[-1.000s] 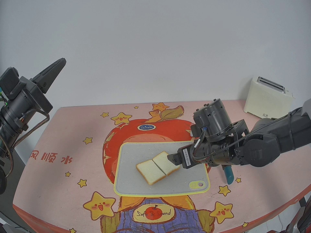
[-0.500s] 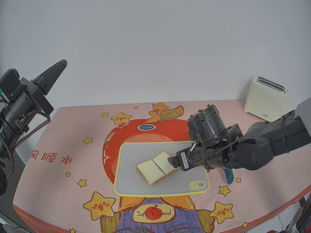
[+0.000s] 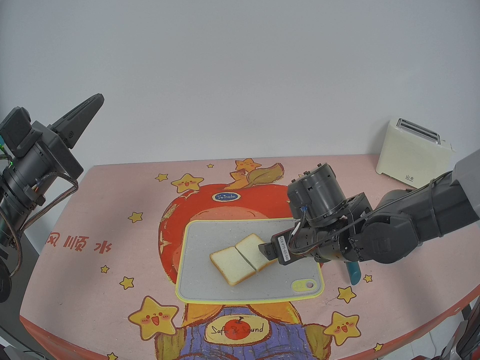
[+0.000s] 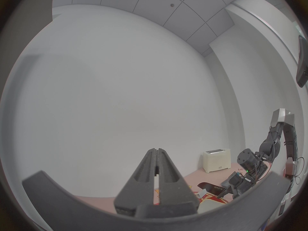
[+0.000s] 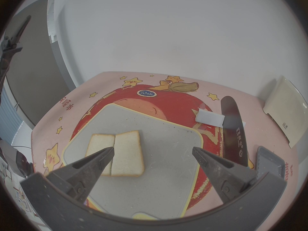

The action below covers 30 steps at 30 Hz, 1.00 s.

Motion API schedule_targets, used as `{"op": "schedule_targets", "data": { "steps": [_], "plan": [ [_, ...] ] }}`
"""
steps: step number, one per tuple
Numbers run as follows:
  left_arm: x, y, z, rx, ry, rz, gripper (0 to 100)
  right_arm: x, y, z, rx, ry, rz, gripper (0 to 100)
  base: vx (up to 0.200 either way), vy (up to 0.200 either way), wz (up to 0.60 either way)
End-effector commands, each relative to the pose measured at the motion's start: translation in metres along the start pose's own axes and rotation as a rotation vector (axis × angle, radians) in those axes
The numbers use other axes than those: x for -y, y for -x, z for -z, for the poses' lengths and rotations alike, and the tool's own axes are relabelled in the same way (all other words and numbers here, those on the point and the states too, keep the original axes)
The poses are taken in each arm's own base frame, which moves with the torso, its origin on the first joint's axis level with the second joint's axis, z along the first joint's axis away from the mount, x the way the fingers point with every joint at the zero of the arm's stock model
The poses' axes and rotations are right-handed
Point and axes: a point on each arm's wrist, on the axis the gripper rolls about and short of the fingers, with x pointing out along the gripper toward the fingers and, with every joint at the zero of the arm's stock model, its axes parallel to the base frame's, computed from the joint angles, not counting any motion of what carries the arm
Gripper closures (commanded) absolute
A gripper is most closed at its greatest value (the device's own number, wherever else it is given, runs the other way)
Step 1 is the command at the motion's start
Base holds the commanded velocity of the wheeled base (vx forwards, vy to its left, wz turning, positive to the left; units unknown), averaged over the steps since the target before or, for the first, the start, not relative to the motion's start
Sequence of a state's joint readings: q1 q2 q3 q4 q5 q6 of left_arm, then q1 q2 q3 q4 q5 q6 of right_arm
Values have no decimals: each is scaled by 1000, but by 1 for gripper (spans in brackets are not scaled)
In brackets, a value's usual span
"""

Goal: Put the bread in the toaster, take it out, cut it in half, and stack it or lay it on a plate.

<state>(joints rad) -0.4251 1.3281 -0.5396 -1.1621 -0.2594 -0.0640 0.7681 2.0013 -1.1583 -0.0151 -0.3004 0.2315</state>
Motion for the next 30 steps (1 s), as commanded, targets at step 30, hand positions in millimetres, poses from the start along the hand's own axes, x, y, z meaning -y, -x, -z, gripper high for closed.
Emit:
{"op": "schedule_targets", "data": {
  "steps": [30],
  "plan": [
    [0, 0, 1, -2, 1, 1, 100, -2, -4, 5, -19, 9, 0, 0, 0, 0, 0]
  ]
}}
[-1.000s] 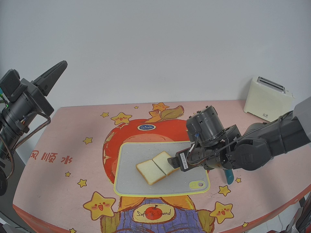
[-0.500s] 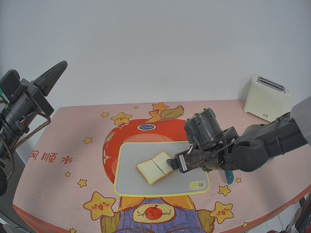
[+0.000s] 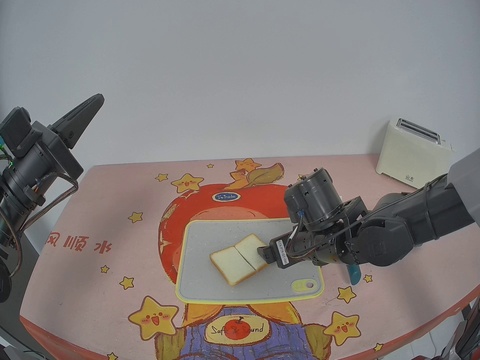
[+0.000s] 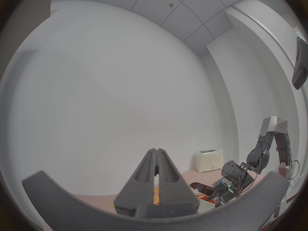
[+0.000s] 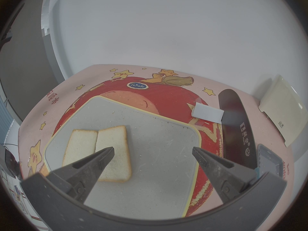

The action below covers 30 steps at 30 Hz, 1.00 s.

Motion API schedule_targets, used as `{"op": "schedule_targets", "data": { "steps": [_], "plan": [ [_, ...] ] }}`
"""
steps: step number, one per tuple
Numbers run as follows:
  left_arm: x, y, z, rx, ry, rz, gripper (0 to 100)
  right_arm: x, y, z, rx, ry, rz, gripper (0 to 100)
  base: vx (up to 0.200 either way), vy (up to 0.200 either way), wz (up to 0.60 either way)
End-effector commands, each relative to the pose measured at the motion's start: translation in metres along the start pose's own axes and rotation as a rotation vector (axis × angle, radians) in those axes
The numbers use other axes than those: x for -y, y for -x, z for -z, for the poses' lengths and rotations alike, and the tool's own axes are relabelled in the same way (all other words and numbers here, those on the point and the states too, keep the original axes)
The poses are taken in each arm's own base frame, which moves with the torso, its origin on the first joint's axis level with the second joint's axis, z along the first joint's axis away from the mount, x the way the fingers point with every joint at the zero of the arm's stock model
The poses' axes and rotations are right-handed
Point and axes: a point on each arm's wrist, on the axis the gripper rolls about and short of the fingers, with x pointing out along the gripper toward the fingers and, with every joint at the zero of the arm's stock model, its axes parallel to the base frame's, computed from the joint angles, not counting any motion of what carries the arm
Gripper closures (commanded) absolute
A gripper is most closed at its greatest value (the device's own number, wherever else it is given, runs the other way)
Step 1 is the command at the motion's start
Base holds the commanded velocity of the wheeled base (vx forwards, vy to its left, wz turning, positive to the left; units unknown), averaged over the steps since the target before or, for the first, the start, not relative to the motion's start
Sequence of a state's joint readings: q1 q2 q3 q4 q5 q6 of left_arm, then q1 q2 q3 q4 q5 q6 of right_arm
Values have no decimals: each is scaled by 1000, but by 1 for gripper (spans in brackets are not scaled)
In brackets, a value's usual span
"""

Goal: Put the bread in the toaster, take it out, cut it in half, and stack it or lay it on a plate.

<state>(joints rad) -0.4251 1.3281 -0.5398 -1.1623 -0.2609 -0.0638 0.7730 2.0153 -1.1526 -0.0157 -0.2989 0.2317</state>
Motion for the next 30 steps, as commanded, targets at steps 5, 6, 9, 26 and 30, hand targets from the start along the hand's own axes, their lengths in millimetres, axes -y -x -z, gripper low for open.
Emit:
{"op": "schedule_targets", "data": {
  "steps": [5, 6, 9, 26, 30],
  "plan": [
    [0, 0, 0, 0, 0, 0, 100, 0, 0, 0, 2, 1, 0, 0, 0, 0, 0],
    [0, 0, 0, 0, 0, 0, 100, 0, 0, 0, 2, 1, 0, 0, 0, 0, 0],
    [0, 0, 0, 0, 0, 0, 100, 0, 0, 1, -5, 5, 0, 0, 0, 0, 0],
    [0, 0, 0, 0, 0, 0, 100, -2, 0, 3, -9, 9, -2, 100, 0, 0, 0],
    [0, 0, 0, 0, 0, 0, 100, -3, 0, 3, -11, 10, -4, 100, 0, 0, 0]
  ]
}}
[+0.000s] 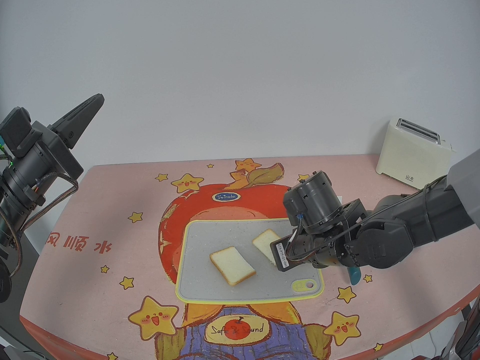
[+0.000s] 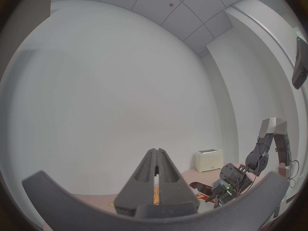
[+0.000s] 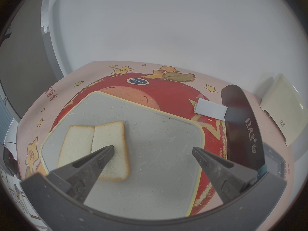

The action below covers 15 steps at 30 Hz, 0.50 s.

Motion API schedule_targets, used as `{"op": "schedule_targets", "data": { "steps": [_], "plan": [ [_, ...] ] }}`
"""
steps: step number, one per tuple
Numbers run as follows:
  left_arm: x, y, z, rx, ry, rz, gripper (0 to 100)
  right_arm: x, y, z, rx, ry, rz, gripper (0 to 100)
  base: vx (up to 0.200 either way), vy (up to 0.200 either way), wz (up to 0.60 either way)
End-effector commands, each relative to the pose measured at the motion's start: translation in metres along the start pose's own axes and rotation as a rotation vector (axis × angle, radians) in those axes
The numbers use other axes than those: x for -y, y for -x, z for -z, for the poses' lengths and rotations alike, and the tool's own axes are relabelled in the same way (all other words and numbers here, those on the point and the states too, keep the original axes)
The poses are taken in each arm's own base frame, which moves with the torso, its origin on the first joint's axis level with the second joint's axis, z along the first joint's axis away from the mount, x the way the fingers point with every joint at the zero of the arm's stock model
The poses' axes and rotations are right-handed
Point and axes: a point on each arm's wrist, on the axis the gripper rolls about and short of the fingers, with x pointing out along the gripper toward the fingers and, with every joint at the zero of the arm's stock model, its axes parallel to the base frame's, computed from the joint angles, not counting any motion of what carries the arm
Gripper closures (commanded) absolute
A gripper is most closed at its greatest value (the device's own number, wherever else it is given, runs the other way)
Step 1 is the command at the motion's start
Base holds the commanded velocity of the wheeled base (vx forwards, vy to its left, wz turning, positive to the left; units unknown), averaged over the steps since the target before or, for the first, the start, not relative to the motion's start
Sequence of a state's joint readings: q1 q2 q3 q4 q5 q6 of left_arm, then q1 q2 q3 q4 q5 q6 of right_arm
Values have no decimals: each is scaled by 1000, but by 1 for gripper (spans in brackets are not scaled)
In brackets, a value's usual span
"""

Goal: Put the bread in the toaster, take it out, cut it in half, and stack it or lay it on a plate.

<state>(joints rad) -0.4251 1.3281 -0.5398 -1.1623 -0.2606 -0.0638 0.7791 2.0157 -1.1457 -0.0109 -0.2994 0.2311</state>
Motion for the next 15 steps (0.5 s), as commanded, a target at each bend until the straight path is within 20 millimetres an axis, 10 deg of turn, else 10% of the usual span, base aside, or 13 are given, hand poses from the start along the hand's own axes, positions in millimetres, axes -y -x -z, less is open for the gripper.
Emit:
{"op": "schedule_targets", "data": {
  "steps": [1, 15],
  "plan": [
    [0, 0, 0, 0, 0, 0, 100, -1, 0, 1, -1, 2, -2, 100, 0, 0, 0],
    [0, 0, 0, 0, 0, 0, 100, -1, 4, -2, 15, -4, -6, 100, 0, 0, 0]
  ]
}}
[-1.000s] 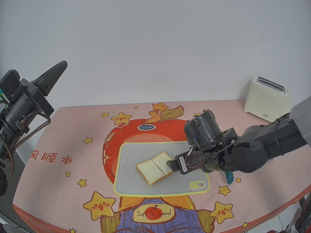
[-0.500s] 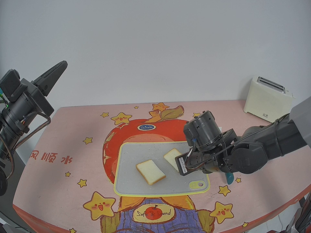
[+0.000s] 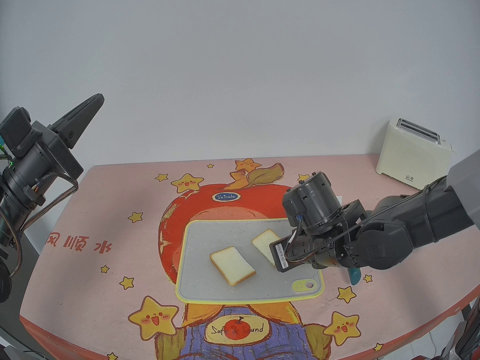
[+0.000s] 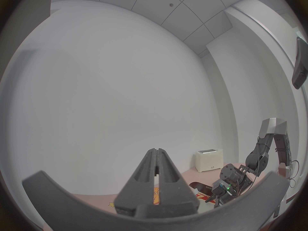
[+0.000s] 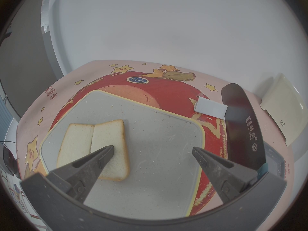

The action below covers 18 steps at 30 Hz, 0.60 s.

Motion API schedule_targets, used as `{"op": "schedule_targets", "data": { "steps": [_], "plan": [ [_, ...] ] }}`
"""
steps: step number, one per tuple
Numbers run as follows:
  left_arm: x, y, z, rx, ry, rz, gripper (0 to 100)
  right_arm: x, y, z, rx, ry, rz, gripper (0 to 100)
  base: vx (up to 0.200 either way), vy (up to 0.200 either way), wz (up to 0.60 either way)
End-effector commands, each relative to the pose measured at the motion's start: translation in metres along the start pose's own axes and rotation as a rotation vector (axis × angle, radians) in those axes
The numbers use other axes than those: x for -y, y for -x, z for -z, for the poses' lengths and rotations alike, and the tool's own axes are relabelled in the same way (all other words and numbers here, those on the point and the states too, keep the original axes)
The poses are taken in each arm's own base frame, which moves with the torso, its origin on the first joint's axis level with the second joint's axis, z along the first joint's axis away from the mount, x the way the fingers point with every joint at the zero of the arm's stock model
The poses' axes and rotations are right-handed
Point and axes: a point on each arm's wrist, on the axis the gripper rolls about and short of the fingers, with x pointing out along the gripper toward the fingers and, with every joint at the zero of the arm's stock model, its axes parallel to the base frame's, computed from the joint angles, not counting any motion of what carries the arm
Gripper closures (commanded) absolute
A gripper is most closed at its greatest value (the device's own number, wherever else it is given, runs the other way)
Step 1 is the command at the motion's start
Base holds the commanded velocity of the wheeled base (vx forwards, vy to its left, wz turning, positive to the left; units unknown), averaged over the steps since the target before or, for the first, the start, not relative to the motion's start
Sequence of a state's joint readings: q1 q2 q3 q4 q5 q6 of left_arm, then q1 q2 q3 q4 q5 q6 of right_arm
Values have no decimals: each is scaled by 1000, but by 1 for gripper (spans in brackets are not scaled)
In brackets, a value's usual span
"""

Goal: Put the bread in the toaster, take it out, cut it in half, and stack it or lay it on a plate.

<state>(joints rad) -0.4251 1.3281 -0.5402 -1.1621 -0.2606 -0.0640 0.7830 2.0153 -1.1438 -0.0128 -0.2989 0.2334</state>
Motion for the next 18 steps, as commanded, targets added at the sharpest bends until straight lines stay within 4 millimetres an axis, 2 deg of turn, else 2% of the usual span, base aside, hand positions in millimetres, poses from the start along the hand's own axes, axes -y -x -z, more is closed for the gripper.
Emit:
{"op": "schedule_targets", "data": {
  "steps": [1, 11, 18],
  "plan": [
    [0, 0, 0, 0, 0, 0, 100, 1, 4, -4, 21, -7, -4, 100, 0, 0, 0],
    [0, 0, 0, 1, 0, 0, 100, 3, 18, -15, 70, -28, -26, 100, 0, 0, 0],
    [0, 0, 1, -1, 1, 0, 100, 13, 45, -25, 130, -52, -36, 100, 0, 0, 0]
  ]
}}
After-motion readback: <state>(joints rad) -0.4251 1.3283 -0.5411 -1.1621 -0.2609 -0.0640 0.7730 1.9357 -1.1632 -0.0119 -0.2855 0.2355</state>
